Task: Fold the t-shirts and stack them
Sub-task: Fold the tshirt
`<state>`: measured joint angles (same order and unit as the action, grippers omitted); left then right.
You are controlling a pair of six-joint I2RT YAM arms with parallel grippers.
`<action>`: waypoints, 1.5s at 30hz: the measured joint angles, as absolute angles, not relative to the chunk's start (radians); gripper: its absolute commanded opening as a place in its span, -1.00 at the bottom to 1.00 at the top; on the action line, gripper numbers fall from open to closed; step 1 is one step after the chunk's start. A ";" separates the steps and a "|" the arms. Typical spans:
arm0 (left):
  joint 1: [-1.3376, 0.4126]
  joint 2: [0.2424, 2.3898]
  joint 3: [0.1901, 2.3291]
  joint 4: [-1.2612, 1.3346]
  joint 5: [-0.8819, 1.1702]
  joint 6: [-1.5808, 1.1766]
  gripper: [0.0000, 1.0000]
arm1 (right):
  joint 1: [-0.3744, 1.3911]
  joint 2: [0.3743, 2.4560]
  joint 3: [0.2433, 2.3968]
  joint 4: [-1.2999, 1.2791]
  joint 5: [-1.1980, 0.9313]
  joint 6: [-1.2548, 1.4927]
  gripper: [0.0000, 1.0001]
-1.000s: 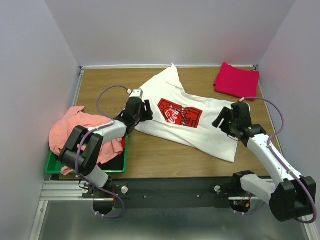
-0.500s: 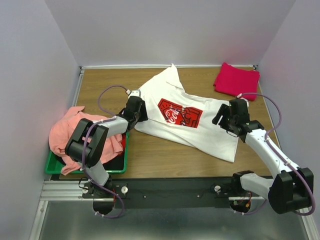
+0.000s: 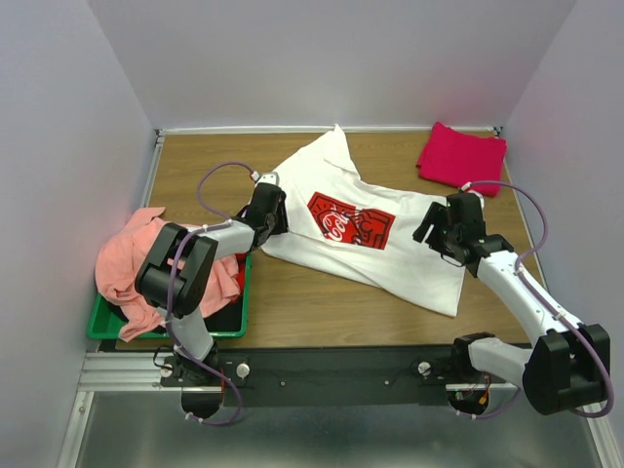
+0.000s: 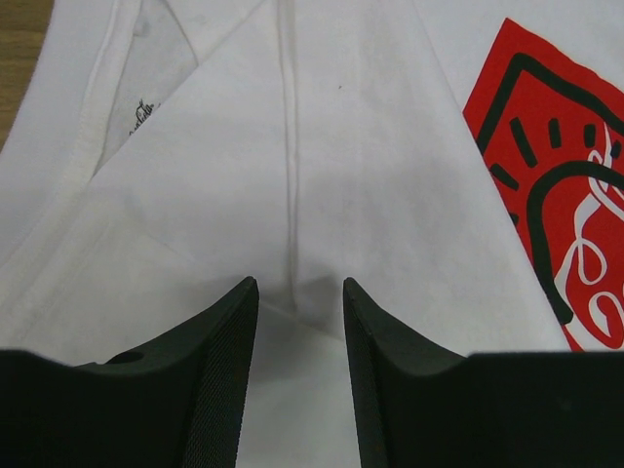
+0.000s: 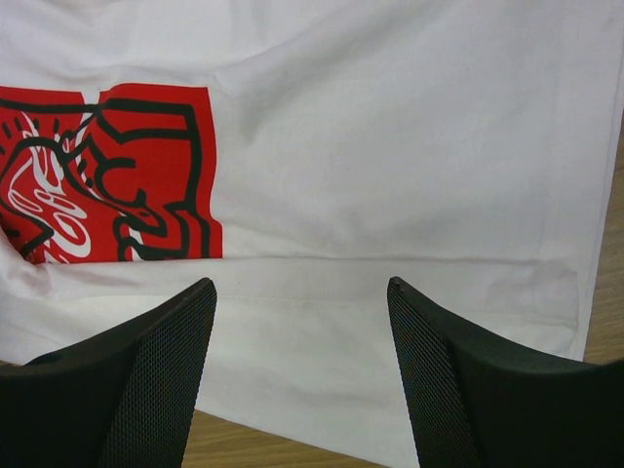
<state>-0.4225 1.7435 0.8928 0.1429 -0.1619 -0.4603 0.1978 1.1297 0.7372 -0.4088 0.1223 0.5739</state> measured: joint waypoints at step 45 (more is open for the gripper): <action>-0.475 1.898 1.175 0.147 0.069 -0.444 -1.00 | 0.198 1.182 0.709 -0.356 0.122 0.566 0.57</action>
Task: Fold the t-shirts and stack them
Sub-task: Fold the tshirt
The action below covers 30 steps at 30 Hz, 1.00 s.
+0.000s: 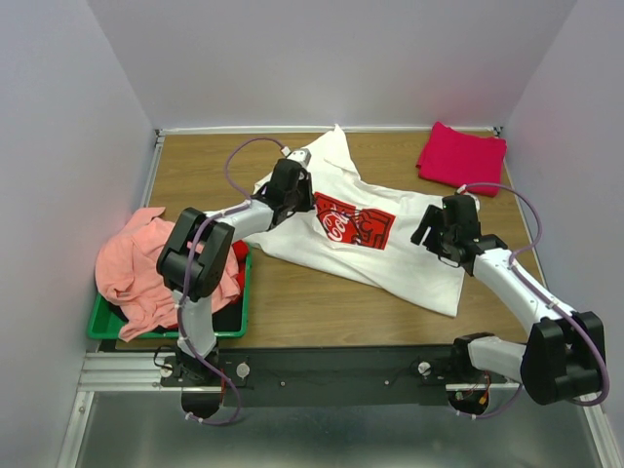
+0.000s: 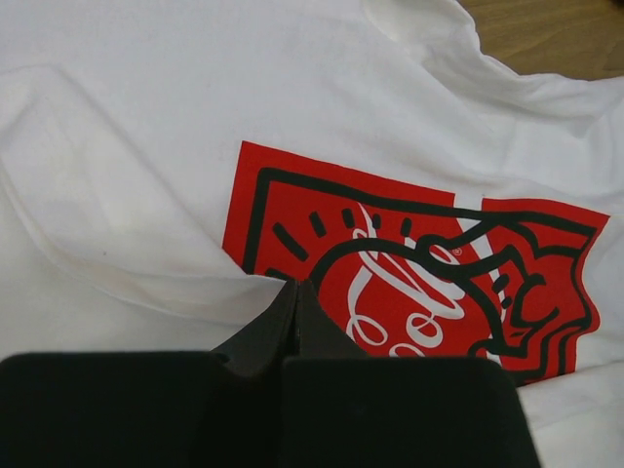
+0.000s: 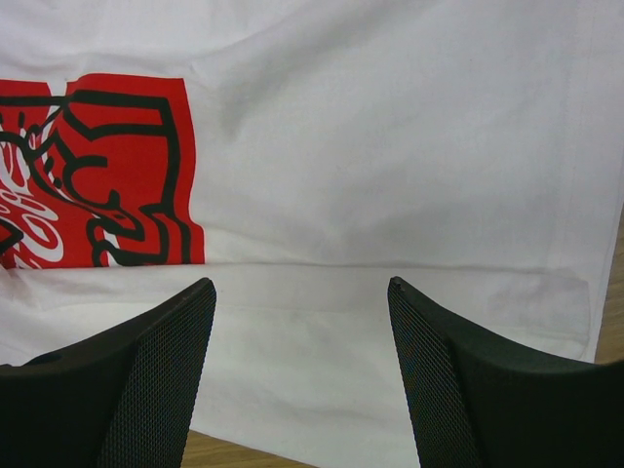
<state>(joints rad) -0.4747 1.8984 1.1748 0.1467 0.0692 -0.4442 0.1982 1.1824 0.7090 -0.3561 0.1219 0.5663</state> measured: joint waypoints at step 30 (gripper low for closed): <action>-0.555 2.071 1.413 0.147 0.159 -0.459 0.51 | 0.202 1.213 0.687 -0.339 0.152 0.566 0.59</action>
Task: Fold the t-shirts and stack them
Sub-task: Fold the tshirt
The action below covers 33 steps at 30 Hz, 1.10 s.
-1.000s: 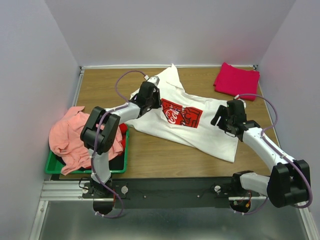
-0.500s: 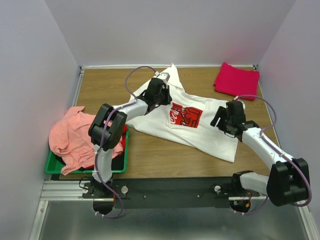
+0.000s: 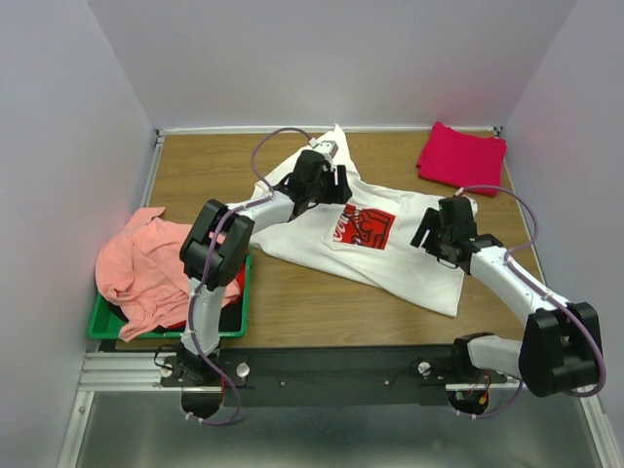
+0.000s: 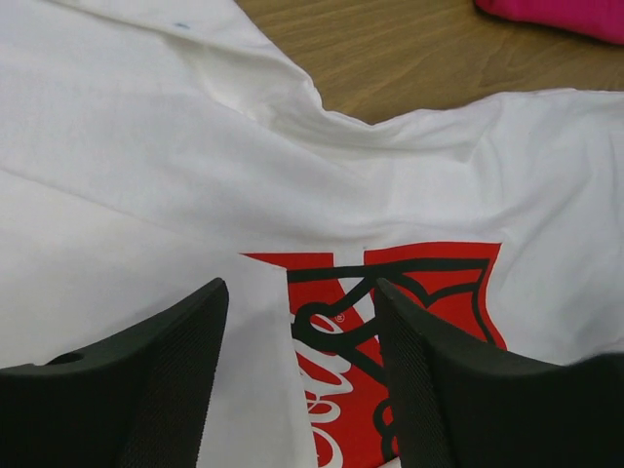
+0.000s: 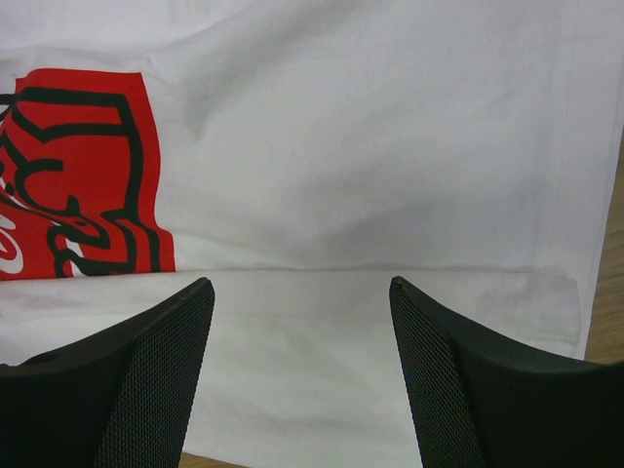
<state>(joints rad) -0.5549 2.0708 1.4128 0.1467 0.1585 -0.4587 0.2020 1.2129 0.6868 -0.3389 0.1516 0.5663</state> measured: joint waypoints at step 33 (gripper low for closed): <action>-0.520 1.965 1.074 0.337 0.076 -0.456 0.60 | 0.204 1.412 0.672 -0.297 0.275 0.652 0.60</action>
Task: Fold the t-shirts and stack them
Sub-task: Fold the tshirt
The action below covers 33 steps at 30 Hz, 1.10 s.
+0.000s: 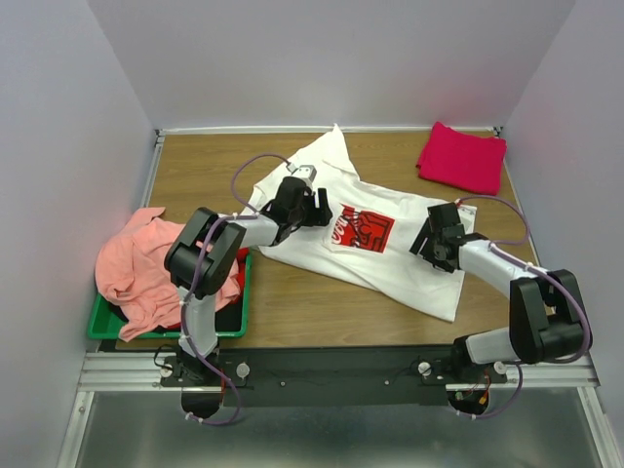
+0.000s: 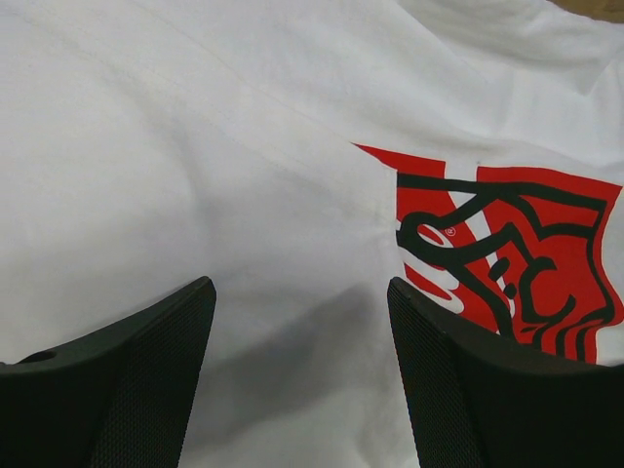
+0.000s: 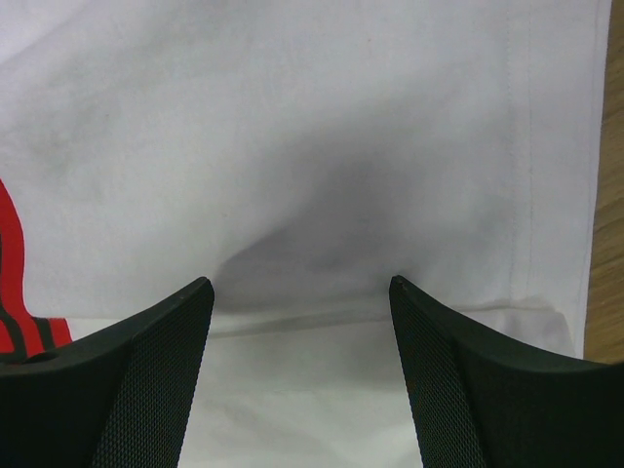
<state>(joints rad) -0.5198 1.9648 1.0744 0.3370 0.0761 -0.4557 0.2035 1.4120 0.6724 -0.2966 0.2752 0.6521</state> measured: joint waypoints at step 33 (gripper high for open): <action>-0.436 1.811 1.299 0.231 0.088 -0.406 0.63 | 0.024 1.543 1.111 -0.428 0.333 0.561 0.55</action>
